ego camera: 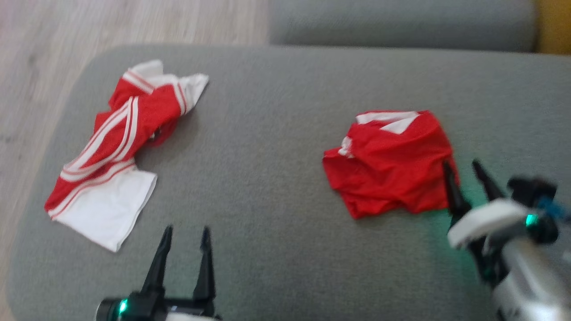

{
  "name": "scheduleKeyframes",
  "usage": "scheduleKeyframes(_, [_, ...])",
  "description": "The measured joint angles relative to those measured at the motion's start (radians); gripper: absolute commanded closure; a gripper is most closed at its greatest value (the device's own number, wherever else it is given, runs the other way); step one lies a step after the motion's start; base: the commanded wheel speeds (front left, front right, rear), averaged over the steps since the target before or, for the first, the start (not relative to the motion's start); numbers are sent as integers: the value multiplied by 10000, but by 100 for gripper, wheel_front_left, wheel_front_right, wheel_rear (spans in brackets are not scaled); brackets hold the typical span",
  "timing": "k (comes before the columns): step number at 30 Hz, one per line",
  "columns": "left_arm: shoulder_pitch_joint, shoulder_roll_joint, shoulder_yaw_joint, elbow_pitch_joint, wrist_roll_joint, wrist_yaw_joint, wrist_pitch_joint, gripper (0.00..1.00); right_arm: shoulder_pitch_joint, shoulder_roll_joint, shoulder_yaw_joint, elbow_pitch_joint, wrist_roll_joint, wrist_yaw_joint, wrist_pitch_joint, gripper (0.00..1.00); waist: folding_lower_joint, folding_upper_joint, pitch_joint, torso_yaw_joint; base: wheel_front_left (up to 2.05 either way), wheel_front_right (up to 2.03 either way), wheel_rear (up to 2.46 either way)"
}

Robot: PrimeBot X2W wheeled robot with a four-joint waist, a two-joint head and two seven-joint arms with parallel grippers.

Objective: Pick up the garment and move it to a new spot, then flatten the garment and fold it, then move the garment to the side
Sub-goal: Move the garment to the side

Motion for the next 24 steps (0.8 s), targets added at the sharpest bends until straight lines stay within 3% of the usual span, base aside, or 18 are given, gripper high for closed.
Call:
scheduleKeyframes(7, [-862,-10,-529,54,-274,-75,0,0,-1889,-1051,782,1764,780,0,673,0,1,0,977,526,0,0,0])
scheduleKeyframes(8, [-924,-12,-604,65,-303,-67,-2,0,-1977,-1127,955,1925,949,0,815,15,1,0,1083,603,0,0,0])
scheduleKeyframes(9, [-1003,-13,-633,102,-341,-63,-2,0,-2025,-1139,1118,2027,1181,0,920,61,0,0,1175,678,0,0,0])
scheduleKeyframes(10, [-1054,-19,-660,111,-366,-61,-2,0,-2031,-1133,1354,2034,1444,0,997,100,-1,0,1255,744,0,0,0])
scheduleKeyframes(18, [-1106,-17,-642,125,-525,111,-2,0,-2035,-1810,2180,1831,2261,2,470,100,-4,0,1469,552,0,0,0])
scheduleKeyframes(24, [-1360,-17,-612,44,-441,15,-2,0,-2145,-3350,2188,1902,2337,2,364,100,-4,0,1792,-115,0,0,0])
